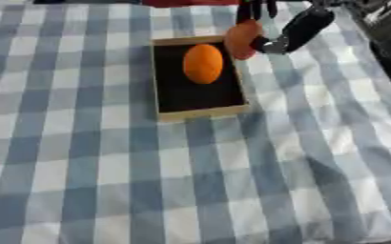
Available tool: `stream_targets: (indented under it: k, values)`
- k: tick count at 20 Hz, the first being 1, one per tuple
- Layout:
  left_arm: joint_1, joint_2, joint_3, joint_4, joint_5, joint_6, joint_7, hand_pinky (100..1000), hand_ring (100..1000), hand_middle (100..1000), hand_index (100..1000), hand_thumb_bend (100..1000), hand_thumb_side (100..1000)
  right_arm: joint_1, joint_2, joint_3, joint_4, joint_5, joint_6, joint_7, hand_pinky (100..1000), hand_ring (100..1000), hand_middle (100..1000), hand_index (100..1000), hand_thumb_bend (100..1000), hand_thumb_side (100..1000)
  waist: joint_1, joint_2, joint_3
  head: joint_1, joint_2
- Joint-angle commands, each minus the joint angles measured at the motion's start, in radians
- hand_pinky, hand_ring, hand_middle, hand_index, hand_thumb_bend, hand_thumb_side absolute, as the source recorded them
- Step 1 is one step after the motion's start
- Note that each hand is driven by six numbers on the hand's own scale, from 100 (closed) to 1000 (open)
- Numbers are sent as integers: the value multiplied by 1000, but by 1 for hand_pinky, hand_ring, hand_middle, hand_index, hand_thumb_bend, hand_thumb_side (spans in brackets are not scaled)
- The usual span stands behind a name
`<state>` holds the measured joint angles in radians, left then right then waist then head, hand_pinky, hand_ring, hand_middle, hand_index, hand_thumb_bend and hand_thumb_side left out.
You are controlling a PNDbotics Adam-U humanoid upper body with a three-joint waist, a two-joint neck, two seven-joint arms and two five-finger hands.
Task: Pick up objects on the table and place them in the box.
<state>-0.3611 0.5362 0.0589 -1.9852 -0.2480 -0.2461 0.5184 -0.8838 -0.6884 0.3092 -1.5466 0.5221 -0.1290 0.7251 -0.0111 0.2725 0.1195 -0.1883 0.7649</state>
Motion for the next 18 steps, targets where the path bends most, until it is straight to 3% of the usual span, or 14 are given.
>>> stream_targets:
  k: [1,5,10,14,18]
  values:
    - [-13,11,4,-15,2,-1,-5,846,837,739,835,135,679,-37,28,-5,73,33,-5,8,481,620,589,693,172,104,5,-14,4,-7,5]
    - [-14,8,5,-15,3,-1,-4,846,837,739,835,134,681,-58,64,4,174,36,-56,-2,491,627,592,696,198,117,5,-11,6,-6,5]
    - [-15,5,4,-15,5,-1,-6,846,837,739,835,134,682,-87,105,11,297,58,-131,-32,491,630,595,697,160,121,7,-10,4,-8,5]
    - [-17,2,3,-15,7,-2,-7,846,837,739,835,133,682,-127,148,-4,397,79,-173,-37,506,651,603,704,100,150,10,-10,4,-14,5]
    - [-18,1,2,-15,8,-2,-9,846,837,738,835,132,682,-173,181,-26,488,107,-201,-32,536,681,617,715,127,186,11,-8,4,-21,5]
